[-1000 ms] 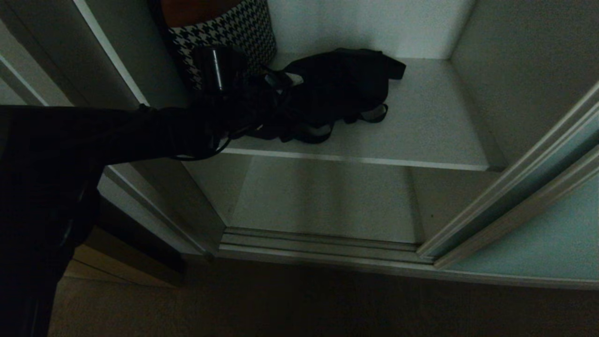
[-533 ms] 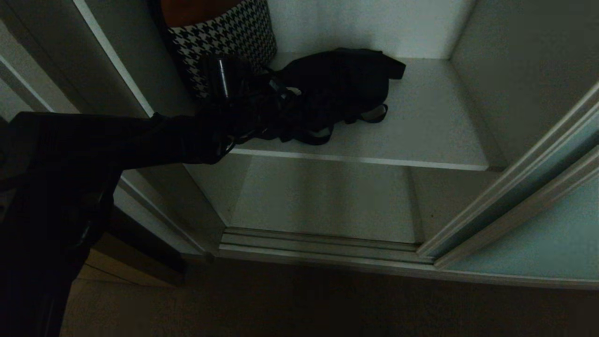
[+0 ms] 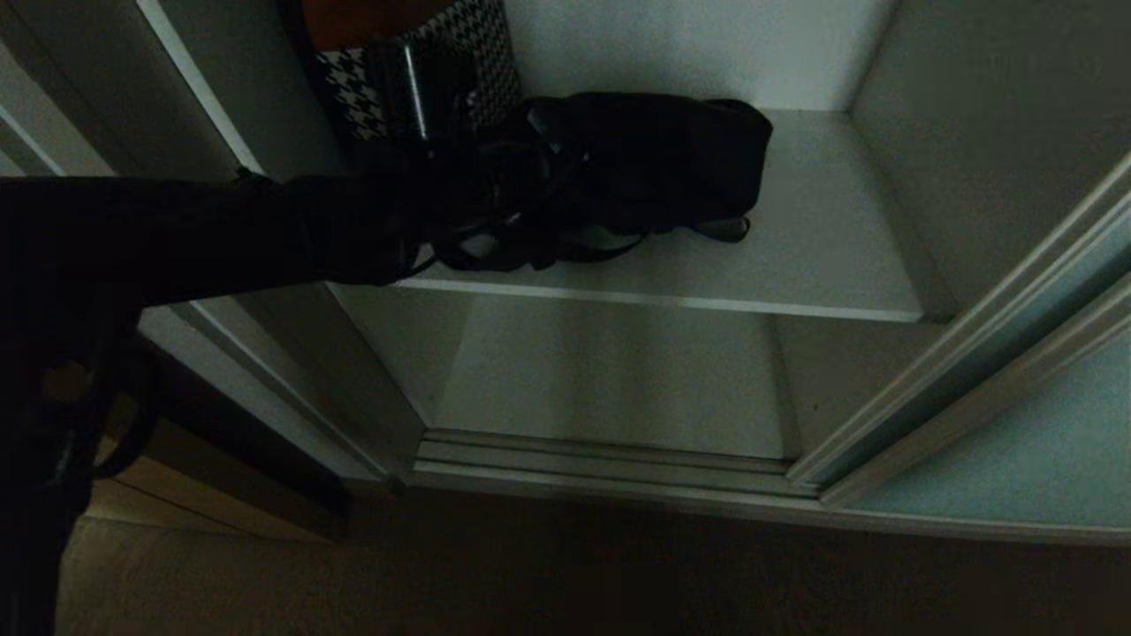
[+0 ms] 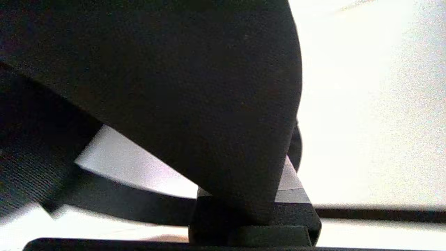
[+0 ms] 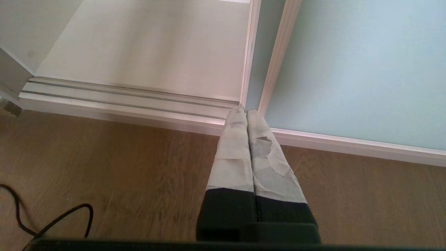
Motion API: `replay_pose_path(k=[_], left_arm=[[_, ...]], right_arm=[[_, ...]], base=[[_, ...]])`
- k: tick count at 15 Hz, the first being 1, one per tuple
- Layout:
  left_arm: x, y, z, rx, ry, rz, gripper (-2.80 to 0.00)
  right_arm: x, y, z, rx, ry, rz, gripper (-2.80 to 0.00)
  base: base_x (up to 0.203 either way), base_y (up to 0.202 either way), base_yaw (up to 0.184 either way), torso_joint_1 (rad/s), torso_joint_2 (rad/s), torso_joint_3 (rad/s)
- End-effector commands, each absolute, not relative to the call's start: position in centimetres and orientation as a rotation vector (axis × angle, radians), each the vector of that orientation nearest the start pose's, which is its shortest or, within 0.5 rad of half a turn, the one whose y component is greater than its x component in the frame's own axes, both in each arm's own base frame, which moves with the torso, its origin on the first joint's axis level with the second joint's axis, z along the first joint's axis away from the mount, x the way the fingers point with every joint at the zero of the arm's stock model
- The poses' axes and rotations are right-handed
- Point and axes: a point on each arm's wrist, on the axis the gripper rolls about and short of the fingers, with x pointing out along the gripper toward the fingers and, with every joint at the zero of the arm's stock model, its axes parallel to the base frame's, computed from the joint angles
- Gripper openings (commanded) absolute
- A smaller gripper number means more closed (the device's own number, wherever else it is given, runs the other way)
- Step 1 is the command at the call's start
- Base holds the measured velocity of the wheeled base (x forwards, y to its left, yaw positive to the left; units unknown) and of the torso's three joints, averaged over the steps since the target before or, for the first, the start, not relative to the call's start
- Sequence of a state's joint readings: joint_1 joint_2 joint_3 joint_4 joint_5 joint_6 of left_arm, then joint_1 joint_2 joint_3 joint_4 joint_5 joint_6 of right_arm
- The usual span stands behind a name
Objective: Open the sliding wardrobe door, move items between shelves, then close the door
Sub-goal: Place the bag on the lower shelf
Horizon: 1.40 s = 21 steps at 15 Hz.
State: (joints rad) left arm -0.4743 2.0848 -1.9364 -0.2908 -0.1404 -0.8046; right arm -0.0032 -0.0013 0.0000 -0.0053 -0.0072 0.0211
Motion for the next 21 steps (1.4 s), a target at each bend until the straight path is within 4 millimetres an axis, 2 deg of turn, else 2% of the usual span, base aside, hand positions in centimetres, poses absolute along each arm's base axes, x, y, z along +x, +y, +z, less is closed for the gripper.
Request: replay_pose_path(k=[1, 5, 10, 15, 21], left_arm=[[34.6, -19.4, 36.5, -0.801, 0.051, -0.687, -2.80], [28.8, -17.5, 40.4, -0.710, 0.030, -0.692, -2.80], [21.9, -14.1, 42.7, -0.469, -0.051, -0.627, -2.80], [15.8, -10.1, 44.3, -0.313, -0.079, -0.576, -2.80], [10.3, -6.3, 43.3, -0.124, -0.084, -0.540, -2.80]], right_arm=[[-2.3, 0.0, 7.6, 0.021, -0.008, -0.011, -2.80], [-2.3, 0.0, 7.6, 0.021, -0.008, -0.011, -2.80], [-2.3, 0.0, 7.6, 0.021, -0.008, -0.011, -2.80], [-2.3, 0.0, 7.6, 0.021, -0.008, -0.011, -2.80], [-2.3, 0.0, 7.6, 0.021, -0.008, -0.011, -2.80]], base=[[0.000, 0.000, 0.000, 0.000, 0.00, 0.000], [0.000, 0.000, 0.000, 0.000, 0.00, 0.000], [0.000, 0.000, 0.000, 0.000, 0.00, 0.000], [0.000, 0.000, 0.000, 0.000, 0.00, 0.000], [0.000, 0.000, 0.000, 0.000, 0.00, 0.000]])
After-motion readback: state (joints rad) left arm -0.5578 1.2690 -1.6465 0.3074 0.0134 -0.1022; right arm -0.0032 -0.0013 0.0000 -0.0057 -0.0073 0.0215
